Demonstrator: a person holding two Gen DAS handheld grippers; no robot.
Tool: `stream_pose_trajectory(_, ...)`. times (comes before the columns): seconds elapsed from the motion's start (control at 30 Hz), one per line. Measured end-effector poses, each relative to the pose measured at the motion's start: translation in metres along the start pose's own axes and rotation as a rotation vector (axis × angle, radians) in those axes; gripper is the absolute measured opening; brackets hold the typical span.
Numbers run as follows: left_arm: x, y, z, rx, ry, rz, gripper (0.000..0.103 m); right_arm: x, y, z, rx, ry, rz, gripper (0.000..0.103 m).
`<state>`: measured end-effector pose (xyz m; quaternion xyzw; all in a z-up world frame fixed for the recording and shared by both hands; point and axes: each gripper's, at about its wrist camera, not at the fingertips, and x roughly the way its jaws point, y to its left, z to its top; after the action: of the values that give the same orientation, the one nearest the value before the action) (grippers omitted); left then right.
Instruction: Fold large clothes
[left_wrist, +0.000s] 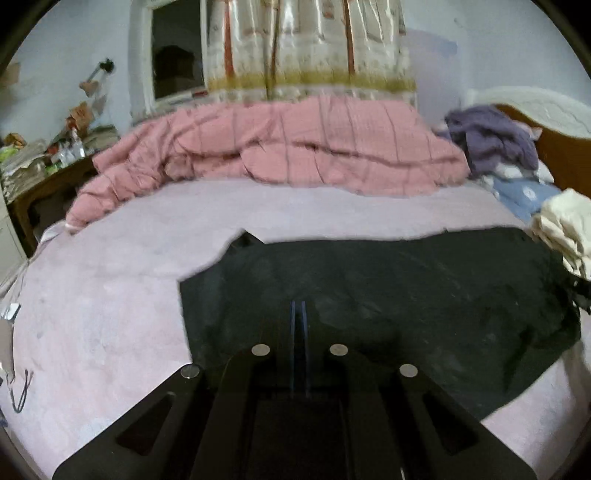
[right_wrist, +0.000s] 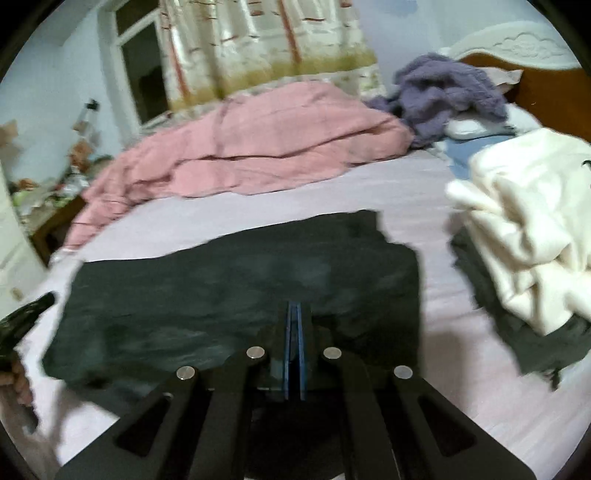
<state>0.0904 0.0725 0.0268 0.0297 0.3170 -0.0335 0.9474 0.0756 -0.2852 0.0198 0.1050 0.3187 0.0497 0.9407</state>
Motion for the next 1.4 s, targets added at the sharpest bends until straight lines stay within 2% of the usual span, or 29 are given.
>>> stream_pose_trajectory(0.07, 0.016, -0.001, -0.006, -0.033, 0.064, 0.001, 0.005, 0.006, 0.013, -0.012, 0.012, 0.062, 0.055, 0.002)
stream_pose_trajectory(0.1, 0.027, 0.002, -0.008, -0.042, 0.101, 0.028, 0.006, 0.008, 0.018, -0.017, 0.004, 0.082, 0.045, 0.002)
stream_pose_trajectory(0.13, 0.038, 0.003, -0.012, -0.048, 0.141, 0.052, 0.006, 0.013, 0.022, -0.024, -0.018, 0.111, 0.008, 0.002)
stream_pose_trajectory(0.2, 0.047, 0.005, -0.021, -0.067, 0.169, 0.055, 0.006, 0.023, 0.021, -0.032, -0.057, 0.167, -0.093, 0.002)
stream_pose_trajectory(0.23, 0.049, 0.005, -0.023, -0.070, 0.177, 0.057, 0.005, 0.023, 0.017, -0.034, -0.047, 0.170, -0.103, 0.002)
stream_pose_trajectory(0.4, 0.040, -0.003, -0.029, -0.019, 0.122, 0.088, 0.005, 0.018, -0.019, -0.030, 0.087, 0.204, -0.060, 0.002)
stream_pose_trajectory(0.43, 0.035, -0.003, -0.028, -0.022, 0.096, 0.072, 0.005, 0.016, -0.025, -0.030, 0.103, 0.195, -0.076, 0.002)
stream_pose_trajectory(0.57, 0.000, -0.015, -0.019, 0.024, -0.035, -0.077, 0.005, 0.001, -0.033, -0.024, 0.139, 0.108, -0.106, 0.002)
stream_pose_trajectory(0.67, -0.020, -0.027, -0.018, 0.041, -0.087, -0.147, 0.005, -0.010, -0.024, -0.019, 0.113, 0.051, -0.009, 0.002)
stream_pose_trajectory(0.73, -0.021, -0.035, -0.017, 0.043, -0.077, -0.213, 0.005, -0.015, -0.012, -0.021, 0.110, 0.030, 0.045, 0.002)
stream_pose_trajectory(0.77, -0.019, -0.040, -0.016, 0.056, -0.062, -0.223, 0.005, -0.013, -0.004, -0.023, 0.108, 0.032, 0.082, 0.002)
stream_pose_trajectory(0.87, -0.003, -0.053, -0.021, 0.085, -0.013, -0.178, 0.005, -0.004, 0.027, -0.029, 0.064, 0.065, 0.209, 0.002)
stream_pose_trajectory(0.93, 0.010, -0.055, -0.024, 0.063, 0.036, -0.186, 0.005, 0.001, 0.040, -0.034, 0.015, 0.077, 0.208, 0.002)
stream_pose_trajectory(1.0, 0.014, -0.055, -0.029, 0.041, 0.058, -0.203, 0.005, 0.011, 0.049, -0.041, -0.067, 0.153, 0.193, 0.002)
stream_pose_trajectory(1.1, 0.007, -0.061, -0.033, 0.092, 0.035, -0.183, 0.005, 0.021, 0.052, -0.054, -0.147, 0.269, 0.170, 0.002)
stream_pose_trajectory(1.17, 0.002, -0.063, -0.034, 0.113, 0.008, -0.179, 0.005, 0.018, 0.050, -0.056, -0.165, 0.295, 0.159, 0.002)
stream_pose_trajectory(1.23, -0.003, -0.063, -0.034, 0.101, -0.010, -0.212, 0.005, 0.011, 0.047, -0.054, -0.168, 0.291, 0.147, 0.002)
stream_pose_trajectory(1.33, -0.010, -0.067, -0.034, 0.099, -0.049, -0.258, 0.006, 0.001, 0.041, -0.043, -0.152, 0.225, 0.115, 0.002)
stream_pose_trajectory(1.4, -0.013, -0.073, -0.034, 0.096, -0.075, -0.259, 0.007, -0.006, 0.040, -0.039, -0.136, 0.166, 0.080, 0.002)
